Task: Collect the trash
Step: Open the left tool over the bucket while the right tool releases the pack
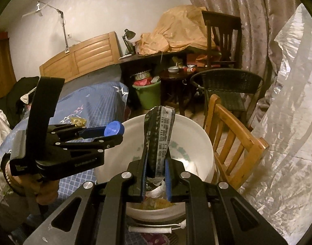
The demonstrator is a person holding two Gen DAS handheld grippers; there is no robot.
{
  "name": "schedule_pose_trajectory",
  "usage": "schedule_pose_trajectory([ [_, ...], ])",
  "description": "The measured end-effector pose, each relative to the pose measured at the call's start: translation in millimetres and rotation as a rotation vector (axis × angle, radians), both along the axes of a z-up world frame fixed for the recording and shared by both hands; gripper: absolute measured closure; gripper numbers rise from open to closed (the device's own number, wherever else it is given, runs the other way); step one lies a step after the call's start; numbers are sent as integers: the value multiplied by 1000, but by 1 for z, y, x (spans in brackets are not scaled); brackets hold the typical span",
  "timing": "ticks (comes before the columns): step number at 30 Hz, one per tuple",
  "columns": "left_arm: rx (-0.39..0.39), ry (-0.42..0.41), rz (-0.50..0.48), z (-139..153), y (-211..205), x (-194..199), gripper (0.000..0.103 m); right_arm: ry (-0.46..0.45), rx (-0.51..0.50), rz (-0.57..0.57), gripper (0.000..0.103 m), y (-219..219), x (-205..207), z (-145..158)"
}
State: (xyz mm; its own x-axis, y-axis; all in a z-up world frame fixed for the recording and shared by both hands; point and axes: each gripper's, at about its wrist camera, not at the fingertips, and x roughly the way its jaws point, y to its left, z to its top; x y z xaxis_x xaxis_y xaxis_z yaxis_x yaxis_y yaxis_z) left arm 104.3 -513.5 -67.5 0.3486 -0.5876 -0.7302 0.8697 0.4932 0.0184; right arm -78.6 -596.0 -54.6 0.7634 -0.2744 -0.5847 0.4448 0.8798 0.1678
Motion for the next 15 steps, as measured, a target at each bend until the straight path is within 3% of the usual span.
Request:
schedule_pose_trajectory([
  [3,2,0,-6,-2,-2,1,65,3,5,14,86,0,4,-4],
  [4,7,-4,-7,-3,-4,1,63,5,6,15,79,0,5,-5],
  [5,25,-9,-2,-5,-6,0,48,6,7,12,70,-1,6,-7],
  [6,26,-14,4,-6,-6,1,37,4,9,9,68,-3,5,-9],
  [15,1,-23,42,-2,2,8,37,-21,8,-34,67,-11,-7,-12],
])
